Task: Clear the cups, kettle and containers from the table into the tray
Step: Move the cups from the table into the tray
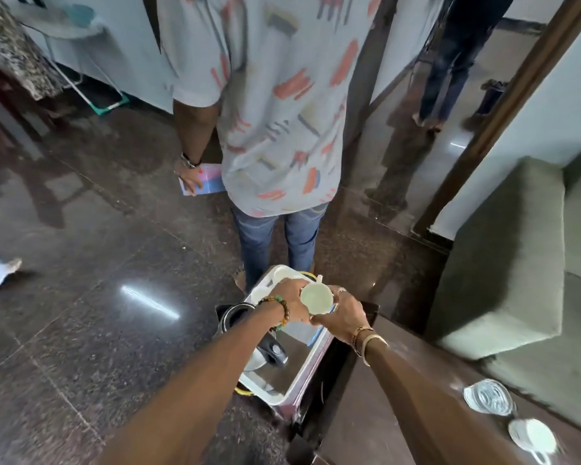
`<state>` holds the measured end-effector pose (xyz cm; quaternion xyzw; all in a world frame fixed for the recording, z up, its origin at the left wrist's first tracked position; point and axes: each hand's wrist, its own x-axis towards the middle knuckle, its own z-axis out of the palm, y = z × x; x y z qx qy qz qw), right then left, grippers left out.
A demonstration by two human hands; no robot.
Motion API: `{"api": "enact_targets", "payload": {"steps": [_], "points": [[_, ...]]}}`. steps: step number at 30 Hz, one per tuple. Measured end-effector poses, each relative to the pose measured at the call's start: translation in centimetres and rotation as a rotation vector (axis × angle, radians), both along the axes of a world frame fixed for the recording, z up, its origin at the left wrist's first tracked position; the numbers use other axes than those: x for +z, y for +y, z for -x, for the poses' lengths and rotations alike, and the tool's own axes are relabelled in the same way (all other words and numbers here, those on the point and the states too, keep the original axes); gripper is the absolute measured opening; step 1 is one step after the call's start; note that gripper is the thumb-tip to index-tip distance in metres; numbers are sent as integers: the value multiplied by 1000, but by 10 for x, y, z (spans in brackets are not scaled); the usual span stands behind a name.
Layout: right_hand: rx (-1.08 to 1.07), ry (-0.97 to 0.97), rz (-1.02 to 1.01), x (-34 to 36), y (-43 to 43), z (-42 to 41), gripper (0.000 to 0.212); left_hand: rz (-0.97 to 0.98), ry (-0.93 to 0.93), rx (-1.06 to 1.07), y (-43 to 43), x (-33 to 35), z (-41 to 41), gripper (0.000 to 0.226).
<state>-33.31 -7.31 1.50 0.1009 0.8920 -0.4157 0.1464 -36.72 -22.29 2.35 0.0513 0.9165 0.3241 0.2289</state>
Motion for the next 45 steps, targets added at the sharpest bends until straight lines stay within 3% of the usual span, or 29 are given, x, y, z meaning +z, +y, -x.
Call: {"api": "enact_targets", "payload": {"steps": [12,18,28,45], "points": [[-141,-116,27,-89,-19,56,67,69,-151,-111,-9,-78,80,81],[-154,-182,21,-154,-29,89,64,86,-224,-107,-12,-138,112,71],[-159,-249,-28,-221,-41,126,75,191,-298,-96,-14,-194,141,89],[-131,-268,-87,-247,-46,133,67,113,-246,-24,-22,-206,133,53]]}}
